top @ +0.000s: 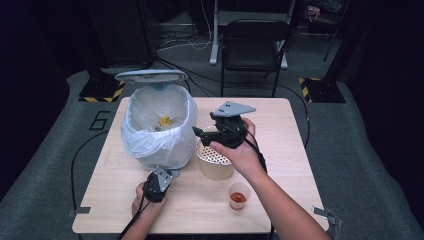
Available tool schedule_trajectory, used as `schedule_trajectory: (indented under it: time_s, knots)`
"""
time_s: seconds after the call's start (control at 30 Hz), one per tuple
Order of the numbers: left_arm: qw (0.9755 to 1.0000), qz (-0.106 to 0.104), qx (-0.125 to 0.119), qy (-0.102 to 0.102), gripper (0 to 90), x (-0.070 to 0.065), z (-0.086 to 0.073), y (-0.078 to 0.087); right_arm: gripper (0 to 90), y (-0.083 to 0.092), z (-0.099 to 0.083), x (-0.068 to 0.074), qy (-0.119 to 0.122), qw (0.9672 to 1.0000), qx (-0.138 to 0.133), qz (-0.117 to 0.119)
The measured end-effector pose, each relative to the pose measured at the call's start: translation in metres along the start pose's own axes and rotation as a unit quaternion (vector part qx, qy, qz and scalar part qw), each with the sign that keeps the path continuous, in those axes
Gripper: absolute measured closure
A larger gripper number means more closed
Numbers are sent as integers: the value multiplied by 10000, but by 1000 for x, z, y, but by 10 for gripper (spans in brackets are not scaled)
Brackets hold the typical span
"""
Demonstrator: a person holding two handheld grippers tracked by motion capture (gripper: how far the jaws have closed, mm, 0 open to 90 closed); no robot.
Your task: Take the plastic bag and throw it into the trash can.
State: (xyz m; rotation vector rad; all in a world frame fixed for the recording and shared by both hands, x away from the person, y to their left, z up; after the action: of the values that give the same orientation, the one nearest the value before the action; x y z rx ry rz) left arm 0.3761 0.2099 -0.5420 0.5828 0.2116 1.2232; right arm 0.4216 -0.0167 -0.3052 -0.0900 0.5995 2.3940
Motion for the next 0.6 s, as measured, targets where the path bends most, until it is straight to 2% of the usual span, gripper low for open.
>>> schedule_trajectory:
  time_s: [0.07, 0.1, 0.13, 0.23, 0.27, 0.3, 0.4, 0.5, 0.6]
  knots:
    - [10000, -2, 21, -25, 900, 0, 0, 0, 275, 8, -11, 1, -117, 9999, -22, -9]
    - [10000, -2, 21, -25, 900, 0, 0, 0, 275, 8, -11, 1, -117, 9999, -22, -9]
    - [10000, 0, 46, -55, 900, 0, 0, 1, 273, 18, -24, 2, -132, 9999, 16, -59]
    - [10000, -13, 64, -61, 900, 0, 0, 1, 273, 28, -40, 6, -85, 9998, 106, -151]
    - [10000, -13, 64, -61, 900, 0, 0, 1, 273, 28, -40, 6, -85, 9998, 106, -151]
    - [10000, -2, 59, -69, 900, 1, 0, 1, 278, 35, -52, 9, -79, 9997, 147, -150]
    - [10000, 1, 57, -71, 900, 0, 0, 1, 294, 40, -62, 11, -108, 9997, 163, -126]
    - [10000, 1, 57, -70, 900, 0, 0, 1, 274, 46, -84, 16, -304, 9993, 199, -115]
    - [10000, -11, 58, -49, 900, 0, 0, 1, 262, 47, -93, 18, -363, 9990, 242, -105]
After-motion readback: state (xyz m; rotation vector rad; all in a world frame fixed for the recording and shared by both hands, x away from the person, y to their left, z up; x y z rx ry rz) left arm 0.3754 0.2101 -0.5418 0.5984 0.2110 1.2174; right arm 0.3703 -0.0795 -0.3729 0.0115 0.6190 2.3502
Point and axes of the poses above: each handheld gripper's, and its own axes: y roughly backward along the jaws, z roughly out of its top, x roughly to its left, the point moved 2 cm from there along -y, roughly forward along the jaws, and after that the axes turned 12 degrees about y, right-handed, at the moved point
